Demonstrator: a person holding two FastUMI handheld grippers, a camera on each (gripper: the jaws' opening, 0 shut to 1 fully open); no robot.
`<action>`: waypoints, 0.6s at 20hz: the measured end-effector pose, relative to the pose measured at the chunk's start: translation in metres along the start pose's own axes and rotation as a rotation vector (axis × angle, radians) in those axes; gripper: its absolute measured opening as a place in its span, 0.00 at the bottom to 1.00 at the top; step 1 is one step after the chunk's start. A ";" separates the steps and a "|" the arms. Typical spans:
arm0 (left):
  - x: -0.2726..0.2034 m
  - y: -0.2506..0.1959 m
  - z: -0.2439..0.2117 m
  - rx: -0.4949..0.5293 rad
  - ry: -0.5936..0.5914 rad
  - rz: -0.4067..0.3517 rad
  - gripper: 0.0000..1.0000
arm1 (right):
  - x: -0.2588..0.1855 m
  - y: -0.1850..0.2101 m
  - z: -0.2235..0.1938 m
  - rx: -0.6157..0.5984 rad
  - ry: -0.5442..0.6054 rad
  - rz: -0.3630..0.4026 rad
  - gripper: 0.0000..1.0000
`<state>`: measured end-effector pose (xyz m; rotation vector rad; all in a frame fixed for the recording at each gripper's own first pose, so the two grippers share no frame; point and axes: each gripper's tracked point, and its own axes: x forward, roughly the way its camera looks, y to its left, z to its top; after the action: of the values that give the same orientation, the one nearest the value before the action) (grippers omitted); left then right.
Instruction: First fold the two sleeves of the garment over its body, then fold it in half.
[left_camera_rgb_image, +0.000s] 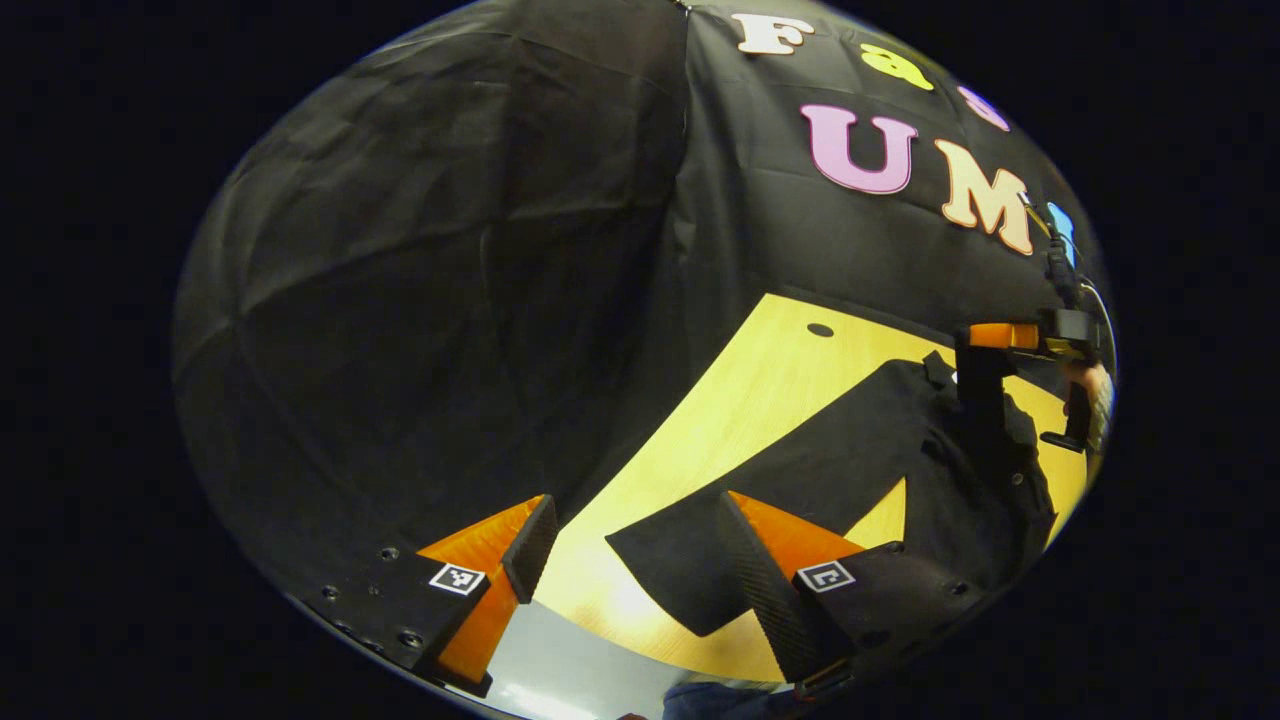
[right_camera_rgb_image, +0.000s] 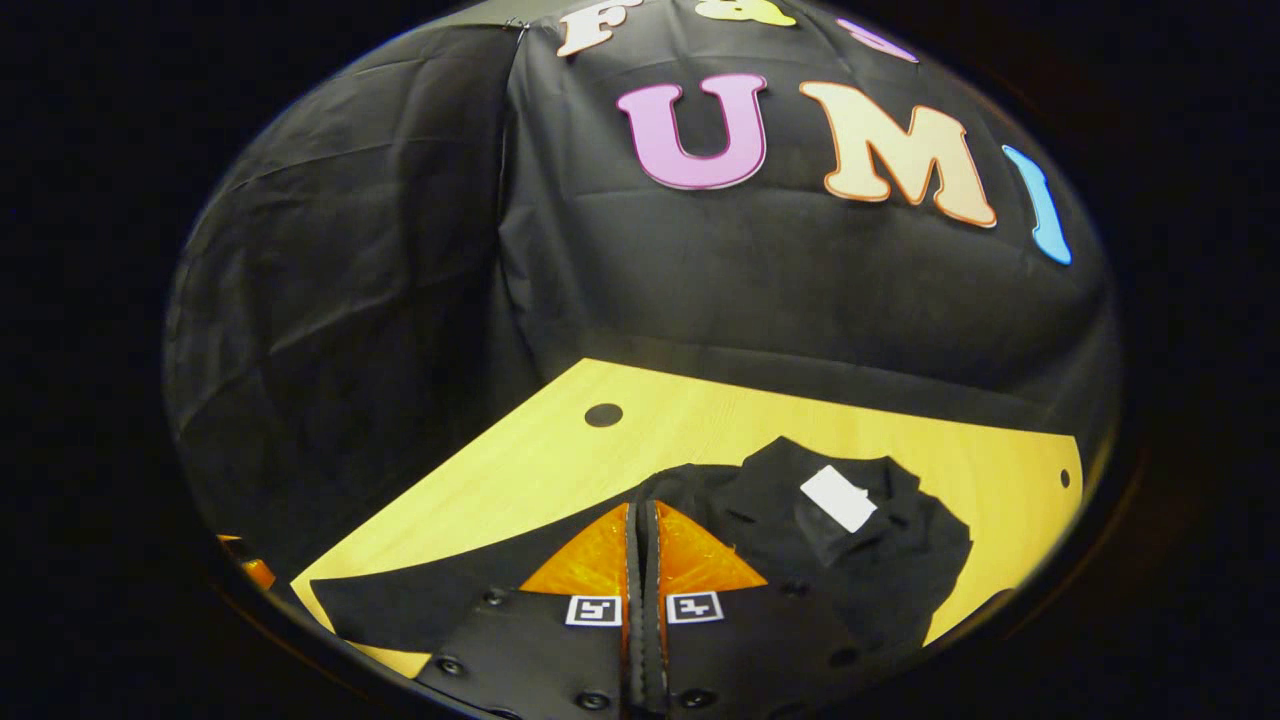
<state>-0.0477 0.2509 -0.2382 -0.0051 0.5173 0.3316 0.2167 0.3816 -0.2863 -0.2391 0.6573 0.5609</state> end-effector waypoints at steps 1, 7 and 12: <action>0.003 0.001 -0.005 0.004 0.013 -0.002 0.97 | 0.007 0.002 -0.004 0.001 0.008 -0.001 0.02; 0.017 -0.006 -0.030 0.025 0.066 -0.030 0.97 | 0.018 0.016 -0.007 0.009 -0.012 0.041 0.58; 0.020 -0.010 -0.043 0.082 0.103 -0.053 0.97 | 0.011 0.011 -0.004 0.001 -0.040 0.040 0.96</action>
<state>-0.0486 0.2435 -0.2859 0.0439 0.6312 0.2588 0.2157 0.3937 -0.2969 -0.2137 0.6251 0.6027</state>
